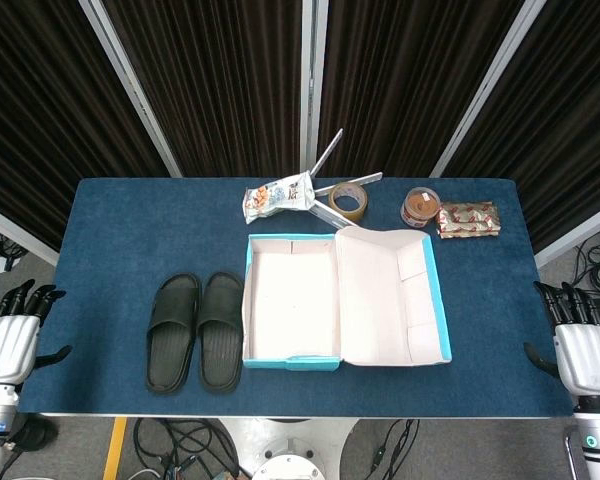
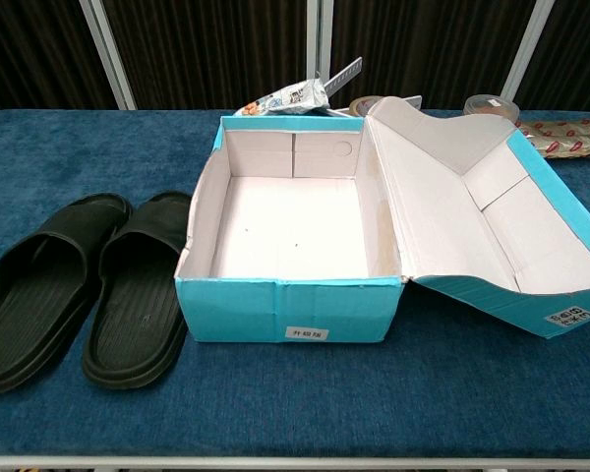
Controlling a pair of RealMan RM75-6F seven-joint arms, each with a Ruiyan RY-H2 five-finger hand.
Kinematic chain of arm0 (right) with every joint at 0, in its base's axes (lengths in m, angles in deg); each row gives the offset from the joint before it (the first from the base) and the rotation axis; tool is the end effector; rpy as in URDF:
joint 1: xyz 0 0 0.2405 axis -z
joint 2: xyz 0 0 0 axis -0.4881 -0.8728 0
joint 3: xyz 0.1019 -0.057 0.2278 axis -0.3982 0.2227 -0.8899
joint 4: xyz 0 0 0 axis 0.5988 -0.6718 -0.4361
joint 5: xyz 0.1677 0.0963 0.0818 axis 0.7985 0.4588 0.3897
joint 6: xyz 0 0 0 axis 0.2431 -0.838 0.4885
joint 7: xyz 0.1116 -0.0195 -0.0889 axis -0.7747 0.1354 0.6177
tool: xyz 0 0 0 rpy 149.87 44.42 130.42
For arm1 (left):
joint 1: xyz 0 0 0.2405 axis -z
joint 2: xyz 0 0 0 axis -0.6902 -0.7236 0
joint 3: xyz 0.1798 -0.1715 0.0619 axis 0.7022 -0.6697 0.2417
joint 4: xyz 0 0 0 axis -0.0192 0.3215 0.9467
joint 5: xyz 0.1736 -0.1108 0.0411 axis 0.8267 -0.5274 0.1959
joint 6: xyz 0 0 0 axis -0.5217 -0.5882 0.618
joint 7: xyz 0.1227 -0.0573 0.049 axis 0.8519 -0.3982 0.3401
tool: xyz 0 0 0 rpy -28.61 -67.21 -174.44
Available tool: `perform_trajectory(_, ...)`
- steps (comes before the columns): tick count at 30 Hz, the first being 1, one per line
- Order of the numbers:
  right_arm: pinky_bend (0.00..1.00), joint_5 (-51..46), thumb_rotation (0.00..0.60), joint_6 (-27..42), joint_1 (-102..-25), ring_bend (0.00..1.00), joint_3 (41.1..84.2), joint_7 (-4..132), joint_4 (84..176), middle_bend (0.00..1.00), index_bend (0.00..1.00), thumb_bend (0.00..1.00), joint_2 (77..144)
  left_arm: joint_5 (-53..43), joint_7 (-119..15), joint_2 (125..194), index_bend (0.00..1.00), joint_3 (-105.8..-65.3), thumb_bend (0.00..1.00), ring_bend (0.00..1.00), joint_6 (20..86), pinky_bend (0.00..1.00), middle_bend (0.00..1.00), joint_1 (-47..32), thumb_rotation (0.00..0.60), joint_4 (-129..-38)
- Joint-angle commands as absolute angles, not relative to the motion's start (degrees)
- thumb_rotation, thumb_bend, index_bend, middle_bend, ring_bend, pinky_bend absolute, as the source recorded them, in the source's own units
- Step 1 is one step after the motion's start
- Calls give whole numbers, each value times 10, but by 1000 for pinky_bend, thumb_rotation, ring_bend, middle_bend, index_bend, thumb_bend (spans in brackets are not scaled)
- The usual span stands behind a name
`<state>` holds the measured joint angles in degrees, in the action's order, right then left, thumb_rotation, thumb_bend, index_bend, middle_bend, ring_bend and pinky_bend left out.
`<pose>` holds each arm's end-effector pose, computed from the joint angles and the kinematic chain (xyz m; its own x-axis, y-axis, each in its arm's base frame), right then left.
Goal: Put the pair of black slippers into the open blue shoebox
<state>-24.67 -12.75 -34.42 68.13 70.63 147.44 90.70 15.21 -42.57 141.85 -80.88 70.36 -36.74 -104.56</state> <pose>-0.3129 -0.1902 0.1674 0.4903 0.0219 0.8713 -0.8715 0.0042 0.4904 -0.3110 0.1937 0.1453 0.4967 0.0484 0.8666 0.8666 0.0275 -0.4982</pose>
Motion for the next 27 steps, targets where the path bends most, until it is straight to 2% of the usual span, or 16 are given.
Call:
perform_trajectory(1, 77, -245, 600, -125, -346, 2, 680, 706, 1474, 118, 40, 120, 907, 150, -429, 1421, 205, -809, 93, 51, 697, 120, 147, -363, 600, -1043)
perform_trajectory(10, 78, -250, 600, -132, -345, 2, 679, 699, 1475, 118, 28, 120, 900, 155, -431, 1414, 205, -822, 92, 51, 681, 124, 147, -341, 600, -1048)
perform_trajectory(14, 77, -253, 600, -141, -343, 2, 676, 698, 1478, 118, 28, 120, 888, 171, -471, 1398, 205, -836, 91, 52, 648, 136, 147, -307, 600, -1060)
perform_trajectory(16, 78, -255, 600, -145, -343, 2, 674, 701, 1480, 118, 28, 120, 882, 171, -488, 1388, 205, -842, 88, 62, 619, 173, 147, -286, 600, -1070)
perform_trajectory(20, 77, -259, 600, -153, -343, 2, 670, 705, 1487, 118, 28, 120, 870, 144, -511, 1371, 205, -862, 80, 226, 533, 468, 147, -230, 600, -1098)
perform_trajectory(21, 78, -260, 600, -154, -343, 2, 669, 705, 1488, 118, 28, 120, 868, 138, -510, 1371, 205, -865, 77, 295, 514, 565, 148, -217, 600, -1101)
perform_trajectory(24, 78, -260, 600, -156, -343, 2, 668, 705, 1490, 118, 28, 120, 863, 109, -490, 1379, 201, -876, 70, 481, 459, 733, 151, -176, 600, -1106)
perform_trajectory(27, 77, -258, 600, -155, -342, 2, 668, 702, 1489, 118, 28, 120, 861, 69, -454, 1398, 175, -882, 67, 600, 410, 843, 151, -138, 600, -1110)
